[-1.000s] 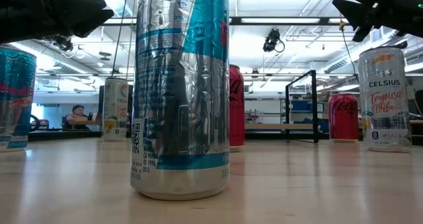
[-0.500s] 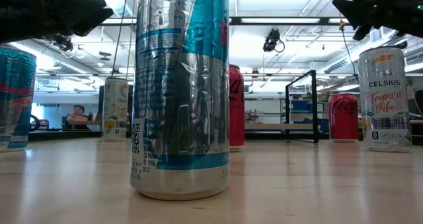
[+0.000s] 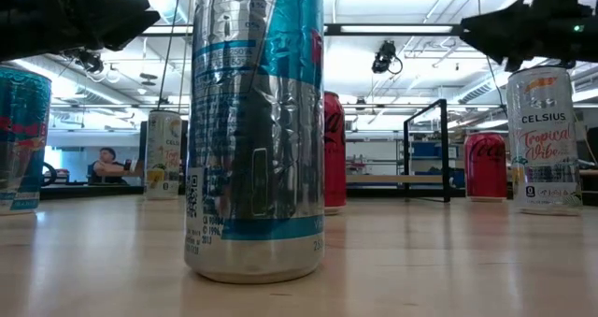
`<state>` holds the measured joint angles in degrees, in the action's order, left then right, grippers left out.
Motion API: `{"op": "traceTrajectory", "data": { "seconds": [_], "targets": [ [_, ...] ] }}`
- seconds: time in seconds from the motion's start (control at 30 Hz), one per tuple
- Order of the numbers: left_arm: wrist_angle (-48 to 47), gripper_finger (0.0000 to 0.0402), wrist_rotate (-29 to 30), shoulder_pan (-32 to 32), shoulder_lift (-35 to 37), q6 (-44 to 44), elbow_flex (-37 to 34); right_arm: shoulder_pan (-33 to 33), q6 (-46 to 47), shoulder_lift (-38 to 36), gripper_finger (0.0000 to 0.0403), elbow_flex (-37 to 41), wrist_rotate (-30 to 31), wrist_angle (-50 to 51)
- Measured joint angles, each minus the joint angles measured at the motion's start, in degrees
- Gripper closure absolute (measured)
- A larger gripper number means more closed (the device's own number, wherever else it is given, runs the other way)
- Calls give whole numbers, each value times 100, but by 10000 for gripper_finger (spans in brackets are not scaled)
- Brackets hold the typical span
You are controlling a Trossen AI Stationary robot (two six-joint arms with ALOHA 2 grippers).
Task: Place canned beverage on shelf
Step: Put the right red soda can on the shelf
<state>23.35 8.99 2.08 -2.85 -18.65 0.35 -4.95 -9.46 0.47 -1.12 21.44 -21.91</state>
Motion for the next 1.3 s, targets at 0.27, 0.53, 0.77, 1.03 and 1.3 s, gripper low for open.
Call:
{"op": "traceTrajectory", "data": {
  "seconds": [0.27, 0.53, 0.77, 1.03, 1.3],
  "targets": [
    [3, 86, -2, -8, -2, 445, 1, 0, -960, -1, 164, -644, 1208, -132],
    [-65, 86, -2, -5, -11, 601, 1, 0, -435, 617, 165, -2365, 2621, 2094],
    [-383, 86, -2, -5, -13, 603, 1, -17, 1003, 1779, 165, -3645, 2996, 4207],
    [-334, 86, 0, -5, -13, 858, 1, -535, 2982, 3055, 165, -4415, 2510, 6549],
    [129, 86, -1, -5, -11, 857, 1, -1688, 3287, 3753, 165, -4604, 1251, 7192]
  ]
}}
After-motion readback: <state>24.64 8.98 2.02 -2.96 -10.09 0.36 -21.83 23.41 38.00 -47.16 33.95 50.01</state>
